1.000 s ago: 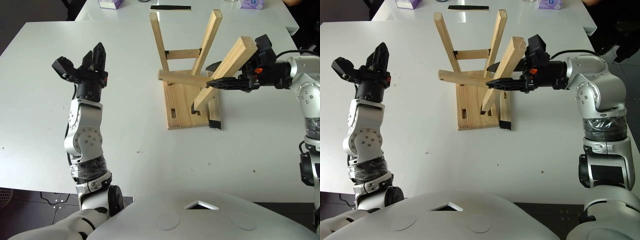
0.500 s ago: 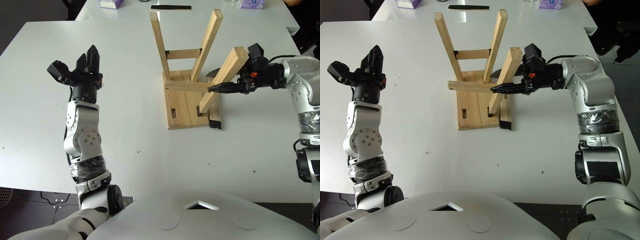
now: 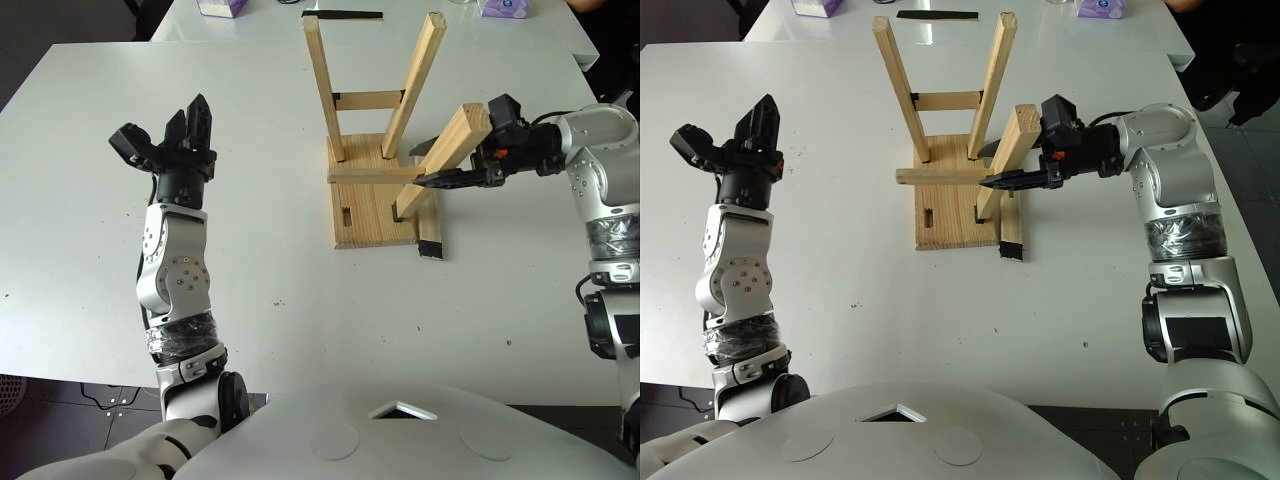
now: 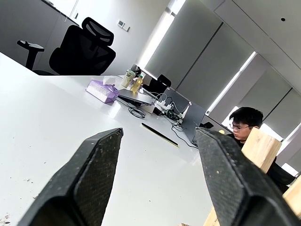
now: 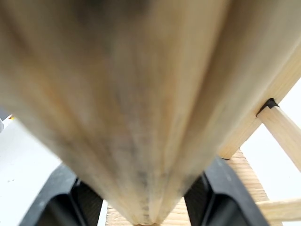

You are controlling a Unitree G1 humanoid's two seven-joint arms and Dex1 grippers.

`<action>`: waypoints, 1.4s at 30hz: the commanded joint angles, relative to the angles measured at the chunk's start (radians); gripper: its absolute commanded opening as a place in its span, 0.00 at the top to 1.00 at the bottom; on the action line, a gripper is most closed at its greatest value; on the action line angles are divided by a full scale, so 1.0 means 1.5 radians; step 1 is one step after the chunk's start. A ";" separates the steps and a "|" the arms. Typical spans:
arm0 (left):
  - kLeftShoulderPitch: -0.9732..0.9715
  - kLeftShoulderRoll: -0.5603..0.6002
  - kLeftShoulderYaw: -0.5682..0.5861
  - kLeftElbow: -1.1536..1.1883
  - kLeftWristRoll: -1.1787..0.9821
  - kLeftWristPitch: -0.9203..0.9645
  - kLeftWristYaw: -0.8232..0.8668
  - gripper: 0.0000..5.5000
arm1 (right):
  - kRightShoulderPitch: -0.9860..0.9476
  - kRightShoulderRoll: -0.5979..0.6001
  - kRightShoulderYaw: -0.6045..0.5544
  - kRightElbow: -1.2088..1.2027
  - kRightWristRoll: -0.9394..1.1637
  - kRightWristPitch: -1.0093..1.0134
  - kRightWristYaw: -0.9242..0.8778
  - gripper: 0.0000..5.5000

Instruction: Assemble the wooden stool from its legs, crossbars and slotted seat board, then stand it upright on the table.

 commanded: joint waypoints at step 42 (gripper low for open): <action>-0.024 0.010 -0.038 -0.030 0.015 0.031 0.001 0.48 | 0.155 0.023 -0.016 -0.167 0.021 0.107 -0.205 0.40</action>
